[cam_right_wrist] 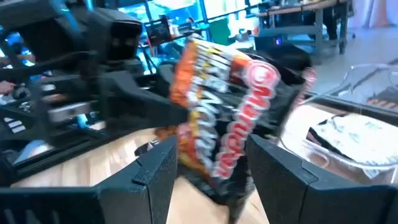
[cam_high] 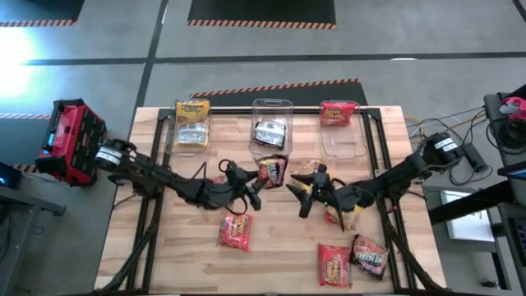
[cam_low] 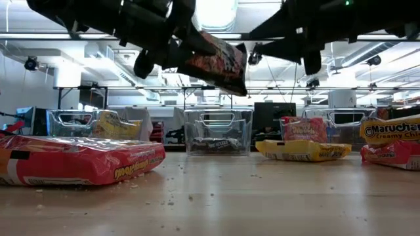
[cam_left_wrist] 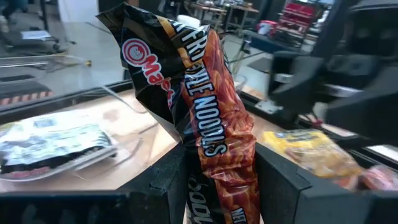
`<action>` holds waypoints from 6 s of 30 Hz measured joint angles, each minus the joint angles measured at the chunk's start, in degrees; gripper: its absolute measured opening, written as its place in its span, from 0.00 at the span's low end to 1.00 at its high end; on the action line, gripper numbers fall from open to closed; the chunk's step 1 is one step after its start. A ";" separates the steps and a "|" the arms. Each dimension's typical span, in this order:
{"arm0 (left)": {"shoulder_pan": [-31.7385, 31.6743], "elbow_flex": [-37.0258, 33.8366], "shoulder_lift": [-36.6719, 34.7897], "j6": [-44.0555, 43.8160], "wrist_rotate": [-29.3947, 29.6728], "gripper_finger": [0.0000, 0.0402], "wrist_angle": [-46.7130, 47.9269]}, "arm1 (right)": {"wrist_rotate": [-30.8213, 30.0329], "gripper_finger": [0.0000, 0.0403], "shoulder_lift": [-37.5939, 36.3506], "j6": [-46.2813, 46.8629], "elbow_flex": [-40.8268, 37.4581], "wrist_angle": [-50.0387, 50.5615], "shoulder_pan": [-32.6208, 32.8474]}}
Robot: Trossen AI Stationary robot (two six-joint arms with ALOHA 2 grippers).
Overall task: Sort Maruchan noodles
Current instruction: Put the black noodle pack into the middle transparent bin
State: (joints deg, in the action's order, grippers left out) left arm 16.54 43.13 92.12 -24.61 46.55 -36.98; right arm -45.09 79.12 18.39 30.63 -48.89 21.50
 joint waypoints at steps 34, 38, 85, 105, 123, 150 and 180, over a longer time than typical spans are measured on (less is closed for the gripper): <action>0.55 -0.11 -0.35 5.15 0.98 0.33 -11.62 | 40.29 0.69 -15.50 7.82 13.03 44.78 -21.73; 0.52 -0.11 -0.35 7.88 0.88 0.33 -15.14 | 40.66 0.69 -15.54 7.02 13.03 43.29 -21.70; -2.08 -0.09 -0.44 12.10 -6.91 0.41 -23.38 | 45.06 0.29 -15.30 -3.09 13.00 28.86 -21.91; -2.13 -0.09 -4.05 21.18 -4.32 0.44 -14.78 | 46.72 0.27 -15.24 -5.47 12.98 30.19 -22.96; -2.19 -0.07 -10.43 19.13 0.93 0.44 4.15 | 45.27 0.27 -18.85 -5.47 12.94 36.33 -24.36; -2.13 -0.20 -11.93 11.82 8.57 0.44 13.04 | 43.79 0.27 -5.11 -21.09 32.62 62.32 -47.32; -2.02 -0.20 -11.87 -7.05 18.66 0.44 33.01 | 48.68 0.27 36.92 -46.78 89.89 109.80 -55.44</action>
State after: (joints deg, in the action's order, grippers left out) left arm 14.52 42.94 80.25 -31.66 65.21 -3.97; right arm 3.59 116.04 -28.39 120.52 60.91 -33.93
